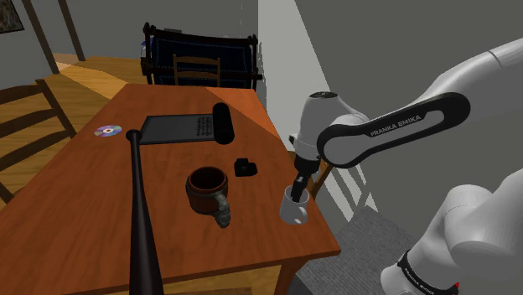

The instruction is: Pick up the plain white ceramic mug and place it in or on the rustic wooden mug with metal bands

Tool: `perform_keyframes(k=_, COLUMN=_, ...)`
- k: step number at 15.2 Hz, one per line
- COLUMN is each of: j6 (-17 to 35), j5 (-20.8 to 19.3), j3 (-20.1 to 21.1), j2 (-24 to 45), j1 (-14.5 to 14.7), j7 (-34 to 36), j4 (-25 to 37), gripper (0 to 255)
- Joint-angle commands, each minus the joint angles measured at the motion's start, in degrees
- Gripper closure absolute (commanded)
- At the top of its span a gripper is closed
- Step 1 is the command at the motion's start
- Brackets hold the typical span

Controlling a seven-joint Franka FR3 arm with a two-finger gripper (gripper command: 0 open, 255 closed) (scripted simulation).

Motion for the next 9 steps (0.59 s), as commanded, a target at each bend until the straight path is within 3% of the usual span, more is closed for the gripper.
perform_keyframes(k=1, j6=0.0, j5=0.0, j3=0.0, j2=0.0, j1=0.0, j7=0.0, j4=0.0, gripper=0)
perform_keyframes(k=3, j6=0.0, j5=0.0, j3=0.0, j2=0.0, j1=0.0, j7=0.0, j4=0.0, gripper=0)
perform_keyframes(k=4, j6=0.0, j5=0.0, j3=0.0, j2=0.0, j1=0.0, j7=0.0, j4=0.0, gripper=255)
perform_keyframes(k=9, j6=0.0, j5=0.0, j3=0.0, j2=0.0, j1=0.0, j7=0.0, j4=0.0, gripper=255)
